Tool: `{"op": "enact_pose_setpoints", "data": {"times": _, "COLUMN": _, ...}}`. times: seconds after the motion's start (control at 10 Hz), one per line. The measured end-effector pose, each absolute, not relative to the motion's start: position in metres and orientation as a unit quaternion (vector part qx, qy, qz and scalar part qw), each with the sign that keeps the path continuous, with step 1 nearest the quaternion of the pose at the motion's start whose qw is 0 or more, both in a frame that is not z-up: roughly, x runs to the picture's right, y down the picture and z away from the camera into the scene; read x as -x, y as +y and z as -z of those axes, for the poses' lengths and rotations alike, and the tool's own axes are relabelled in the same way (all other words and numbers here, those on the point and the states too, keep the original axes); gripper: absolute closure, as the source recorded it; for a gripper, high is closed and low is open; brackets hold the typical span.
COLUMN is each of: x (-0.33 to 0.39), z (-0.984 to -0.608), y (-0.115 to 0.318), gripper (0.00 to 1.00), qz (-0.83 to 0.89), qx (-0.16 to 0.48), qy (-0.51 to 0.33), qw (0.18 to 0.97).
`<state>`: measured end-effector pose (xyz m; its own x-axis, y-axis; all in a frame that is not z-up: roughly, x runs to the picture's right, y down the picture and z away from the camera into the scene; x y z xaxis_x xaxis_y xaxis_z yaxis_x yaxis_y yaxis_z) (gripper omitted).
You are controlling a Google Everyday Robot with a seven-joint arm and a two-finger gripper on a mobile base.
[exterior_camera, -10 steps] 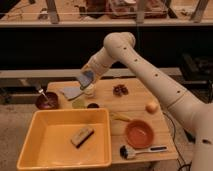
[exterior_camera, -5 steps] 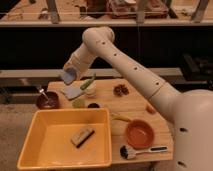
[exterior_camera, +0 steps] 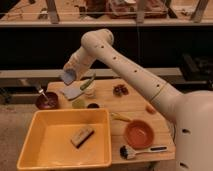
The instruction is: Place sponge in purple bowl
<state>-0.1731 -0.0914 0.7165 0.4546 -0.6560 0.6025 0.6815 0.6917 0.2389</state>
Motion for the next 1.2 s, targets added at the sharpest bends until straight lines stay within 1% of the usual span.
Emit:
{"op": "enact_pose_setpoints", "data": {"times": 0.3, "x": 0.23, "z": -0.749, "y": -0.087, "gripper": 0.82, "qz": 0.405, "qx": -0.011, "qy": -0.339, "qw": 0.849}}
{"op": "enact_pose_setpoints", "data": {"times": 0.6, "x": 0.272, "z": -0.8, "y": -0.079, "gripper": 0.82, "qz": 0.418, "qx": -0.012, "qy": -0.359, "qw": 0.835}}
{"op": "enact_pose_setpoints", "data": {"times": 0.8, "x": 0.289, "z": -0.823, "y": -0.07, "gripper": 0.82, "qz": 0.424, "qx": -0.005, "qy": -0.378, "qw": 0.823}}
{"op": "enact_pose_setpoints", "data": {"times": 1.0, "x": 0.301, "z": -0.834, "y": -0.055, "gripper": 0.82, "qz": 0.432, "qx": 0.002, "qy": -0.393, "qw": 0.812}}
{"op": "enact_pose_setpoints", "data": {"times": 1.2, "x": 0.31, "z": -0.834, "y": -0.044, "gripper": 0.82, "qz": 0.445, "qx": 0.004, "qy": -0.408, "qw": 0.797}}
